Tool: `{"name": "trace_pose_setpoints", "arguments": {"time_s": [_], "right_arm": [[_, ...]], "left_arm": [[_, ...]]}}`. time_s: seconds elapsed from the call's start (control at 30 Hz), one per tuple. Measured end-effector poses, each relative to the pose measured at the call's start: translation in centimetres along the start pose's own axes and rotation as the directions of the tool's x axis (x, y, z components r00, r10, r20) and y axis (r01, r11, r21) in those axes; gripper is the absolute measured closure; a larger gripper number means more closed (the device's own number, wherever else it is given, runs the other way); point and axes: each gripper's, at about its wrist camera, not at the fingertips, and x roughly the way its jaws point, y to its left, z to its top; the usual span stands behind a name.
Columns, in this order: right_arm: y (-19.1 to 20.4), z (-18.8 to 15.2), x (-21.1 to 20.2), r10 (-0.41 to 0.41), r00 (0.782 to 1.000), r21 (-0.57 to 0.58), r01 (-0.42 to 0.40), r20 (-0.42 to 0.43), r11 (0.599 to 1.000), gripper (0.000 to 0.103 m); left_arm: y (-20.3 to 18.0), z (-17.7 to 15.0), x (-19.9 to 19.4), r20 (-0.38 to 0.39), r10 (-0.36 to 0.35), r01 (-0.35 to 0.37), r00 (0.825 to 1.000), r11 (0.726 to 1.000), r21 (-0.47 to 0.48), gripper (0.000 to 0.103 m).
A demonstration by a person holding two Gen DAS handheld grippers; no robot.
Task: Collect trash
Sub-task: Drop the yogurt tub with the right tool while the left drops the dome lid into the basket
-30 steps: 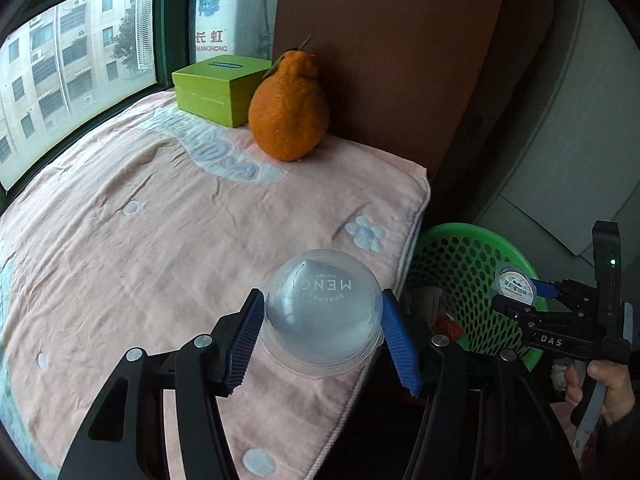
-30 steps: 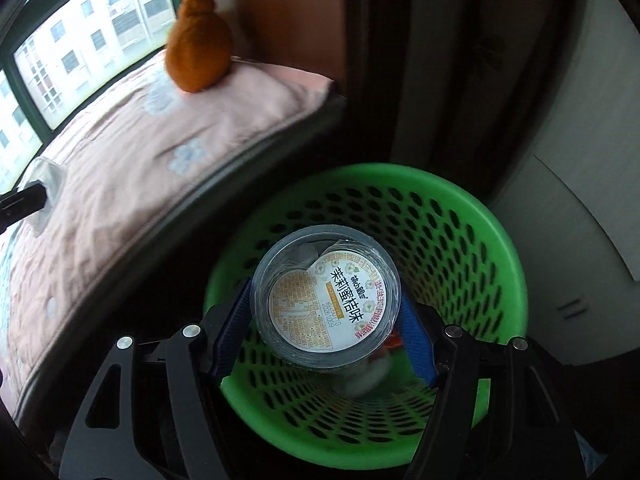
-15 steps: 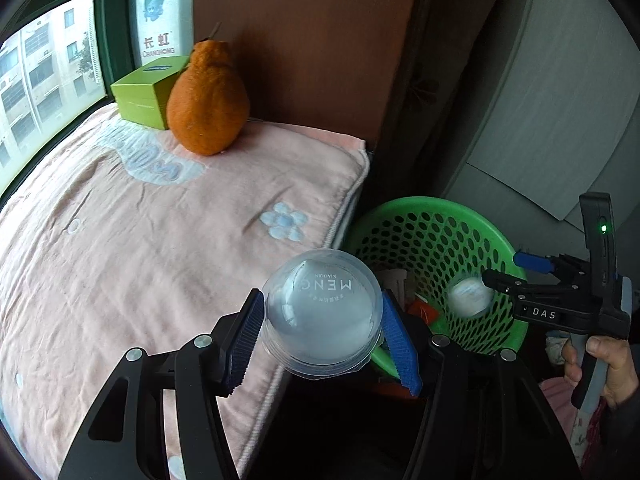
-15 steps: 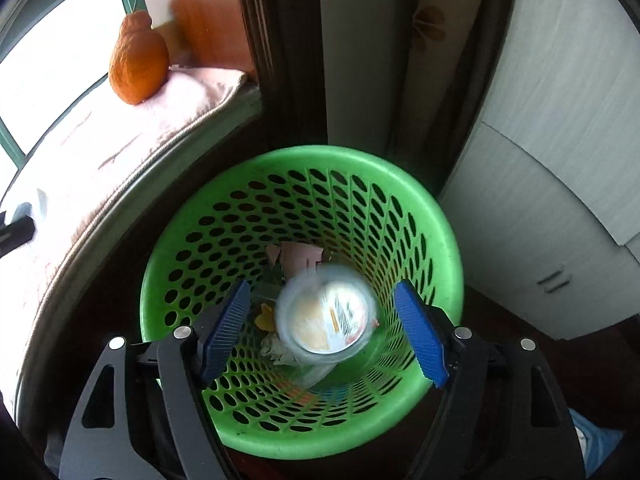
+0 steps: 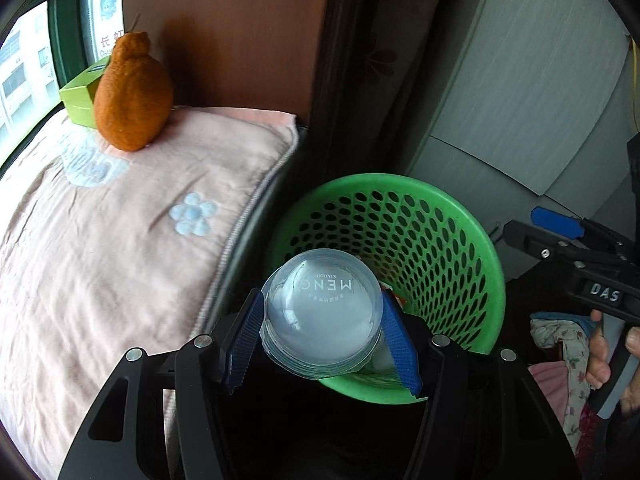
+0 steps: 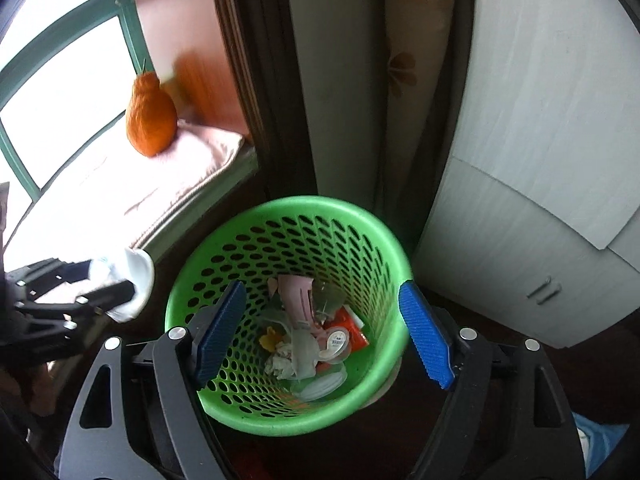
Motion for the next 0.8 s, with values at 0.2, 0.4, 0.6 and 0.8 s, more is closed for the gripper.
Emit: {"name": "trace_pose_setpoints", "arguments": {"time_s": [0.2, 0.4, 0.6, 0.8], "right_arm": [[-1.6, -0.2, -1.4, -0.004, 1.0, 0.036, 0.003, 0.026, 0.999, 0.023], [-3.3, -0.9, -2.2, 0.001, 0.999, 0.089, -0.004, 0.036, 0.996, 0.023], [-4.0, -1.7, -2.4, 0.006, 0.999, 0.12, -0.011, 0.04, 0.993, 0.022], [-4.3, -2.4, -2.7, 0.007, 0.999, 0.142, -0.012, 0.034, 0.99, 0.022]], "left_arm": [[-1.8, 0.3, 1.4, -0.025, -0.013, 0.014, 1.0, 1.0, 0.027, 0.046], [-3.4, 0.5, 2.4, -0.045, -0.03, 0.032, 0.999, 0.998, 0.05, 0.046], [-4.5, 0.7, 3.2, -0.065, -0.05, 0.053, 0.997, 0.997, 0.053, 0.045], [-4.7, 0.5, 2.7, -0.047, -0.062, 0.065, 0.997, 0.996, 0.055, 0.031]]}}
